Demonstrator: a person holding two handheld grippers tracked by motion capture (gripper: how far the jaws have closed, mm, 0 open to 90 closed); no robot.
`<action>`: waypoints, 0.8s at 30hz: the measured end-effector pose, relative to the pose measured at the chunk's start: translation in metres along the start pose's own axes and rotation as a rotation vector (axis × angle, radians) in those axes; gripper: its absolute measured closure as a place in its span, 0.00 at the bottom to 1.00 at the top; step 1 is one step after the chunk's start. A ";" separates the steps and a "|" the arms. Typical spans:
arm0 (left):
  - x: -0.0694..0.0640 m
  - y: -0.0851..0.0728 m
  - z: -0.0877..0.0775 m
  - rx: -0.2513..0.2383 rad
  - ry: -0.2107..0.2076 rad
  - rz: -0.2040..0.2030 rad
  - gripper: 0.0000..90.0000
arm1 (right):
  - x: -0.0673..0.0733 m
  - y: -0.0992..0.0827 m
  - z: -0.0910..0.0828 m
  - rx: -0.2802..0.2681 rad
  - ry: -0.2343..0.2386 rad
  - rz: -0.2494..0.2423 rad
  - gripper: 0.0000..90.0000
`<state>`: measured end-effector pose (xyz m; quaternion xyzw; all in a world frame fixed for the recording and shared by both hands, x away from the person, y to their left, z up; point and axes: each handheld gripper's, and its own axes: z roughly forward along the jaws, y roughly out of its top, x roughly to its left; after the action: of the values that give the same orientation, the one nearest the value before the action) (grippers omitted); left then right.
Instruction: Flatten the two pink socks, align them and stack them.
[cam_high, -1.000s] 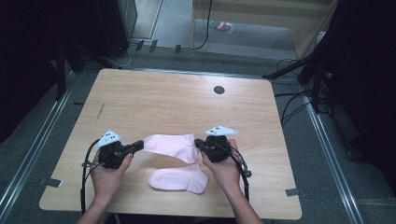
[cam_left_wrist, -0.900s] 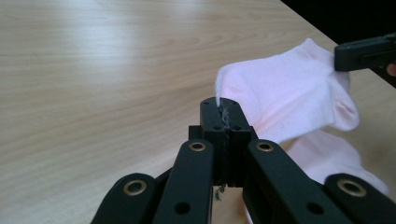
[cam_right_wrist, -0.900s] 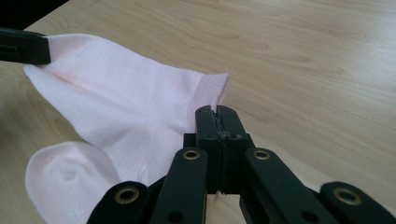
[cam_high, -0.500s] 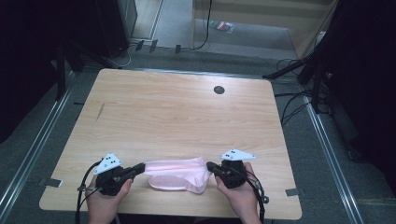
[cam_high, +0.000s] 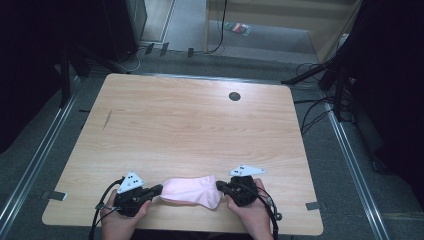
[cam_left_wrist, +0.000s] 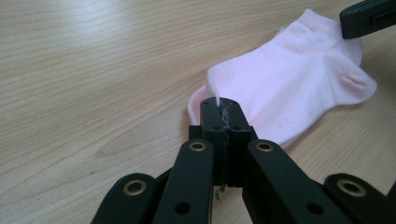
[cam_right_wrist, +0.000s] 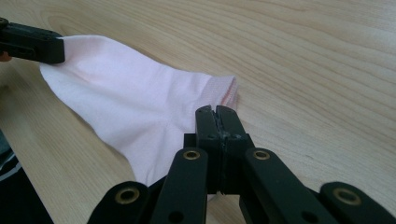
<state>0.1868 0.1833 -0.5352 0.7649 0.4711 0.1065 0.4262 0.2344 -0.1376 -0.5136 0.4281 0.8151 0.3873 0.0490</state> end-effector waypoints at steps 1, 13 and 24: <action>0.000 0.000 0.001 0.004 0.005 0.002 1.00 | 0.000 -0.001 0.001 0.004 -0.001 -0.002 1.00; -0.002 -0.004 0.014 0.043 0.077 0.051 1.00 | -0.001 -0.006 0.014 0.030 -0.043 -0.035 0.99; -0.003 0.001 -0.009 -0.148 0.010 0.031 0.83 | 0.010 -0.002 -0.002 -0.132 -0.009 -0.024 0.78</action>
<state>0.1810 0.1859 -0.5283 0.7379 0.4522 0.1515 0.4777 0.2257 -0.1321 -0.5106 0.4159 0.7925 0.4378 0.0854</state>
